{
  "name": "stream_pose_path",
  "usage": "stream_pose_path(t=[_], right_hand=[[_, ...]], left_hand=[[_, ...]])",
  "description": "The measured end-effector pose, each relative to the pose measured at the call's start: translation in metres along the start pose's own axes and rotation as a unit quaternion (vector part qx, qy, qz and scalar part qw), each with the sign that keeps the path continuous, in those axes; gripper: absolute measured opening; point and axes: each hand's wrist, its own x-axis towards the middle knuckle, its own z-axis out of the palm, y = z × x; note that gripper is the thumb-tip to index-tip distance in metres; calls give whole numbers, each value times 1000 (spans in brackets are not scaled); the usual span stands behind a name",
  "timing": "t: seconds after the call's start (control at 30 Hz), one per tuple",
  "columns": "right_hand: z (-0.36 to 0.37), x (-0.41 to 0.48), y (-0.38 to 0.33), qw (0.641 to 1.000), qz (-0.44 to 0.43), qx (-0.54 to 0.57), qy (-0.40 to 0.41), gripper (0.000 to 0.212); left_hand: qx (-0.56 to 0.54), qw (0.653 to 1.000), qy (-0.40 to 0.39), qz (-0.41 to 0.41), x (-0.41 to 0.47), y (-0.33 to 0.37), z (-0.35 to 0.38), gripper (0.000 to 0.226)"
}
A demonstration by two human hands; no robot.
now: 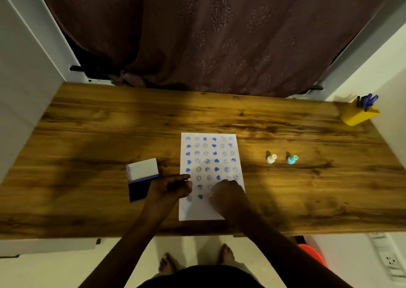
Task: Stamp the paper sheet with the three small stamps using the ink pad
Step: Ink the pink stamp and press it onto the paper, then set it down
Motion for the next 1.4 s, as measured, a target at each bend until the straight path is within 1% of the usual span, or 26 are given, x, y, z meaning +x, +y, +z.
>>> stream_pose_path(t=[0.07, 0.1, 0.13, 0.17, 0.23, 0.27, 0.3, 0.47, 0.63, 0.73, 0.83, 0.9, 1.07, 1.2, 1.27, 1.33, 1.37, 1.4], right_hand=[[-13, 5, 8, 999, -3, 40, -13, 30], [-22, 7, 12, 997, 2, 76, -13, 28], [-32, 9, 16, 990, 21, 142, -15, 26], [-42, 10, 18, 970, 46, 239, -25, 23], [-61, 6, 20, 902, 76, 419, -65, 16], [-68, 3, 22, 882, 66, 460, -72, 15], [-73, 0, 24, 871, 53, 482, -74, 14], [-81, -14, 32, 881, -24, 468, -64, 20], [-92, -16, 41, 885, -61, 459, -47, 20], [-100, -13, 51, 889, -68, 451, -37, 19], [-108, -10, 62, 901, -88, 423, -33, 23], [-112, -8, 70, 908, -99, 406, -38, 23], [-116, -8, 87, 901, -77, 424, -60, 14], [-116, -7, 103, 898, -73, 430, -65, 16], [-119, -6, 114, 901, -71, 424, -59, 18], [-127, -3, 130, 904, -57, 419, -54, 15], [-133, -1, 139, 911, -48, 408, -43, 14], [-140, 1, 151, 924, -37, 380, -19, 15]], left_hand=[[-9, 1000, -12, 2, 0, 1, 4, 27], [-17, 1000, -18, 4, -1, 3, 7, 30], [-24, 999, -26, 7, -2, 6, 10, 36], [-29, 999, -37, 11, -3, 9, 14, 40], [-36, 997, -63, 18, -5, 16, 21, 42], [-42, 996, -75, 19, -6, 19, 26, 43], [-49, 995, -83, 19, -7, 23, 31, 44], [-53, 993, -96, 35, -8, 39, 59, 39], [-43, 989, -123, 74, -8, 56, 78, 57], [-33, 987, -132, 86, -6, 60, 89, 53], [-33, 987, -135, 79, -4, 63, 99, 45], [-21, 988, -135, 74, -1, 62, 105, 45], [-8, 989, -125, 74, 1, 61, 122, 44], [3, 990, -123, 72, 1, 56, 138, 35], [5, 990, -122, 72, 1, 52, 150, 36], [1, 992, -112, 64, 3, 48, 162, 41], [-2, 993, -101, 57, 3, 46, 167, 42], [-6, 995, -92, 48, 5, 44, 172, 43]])
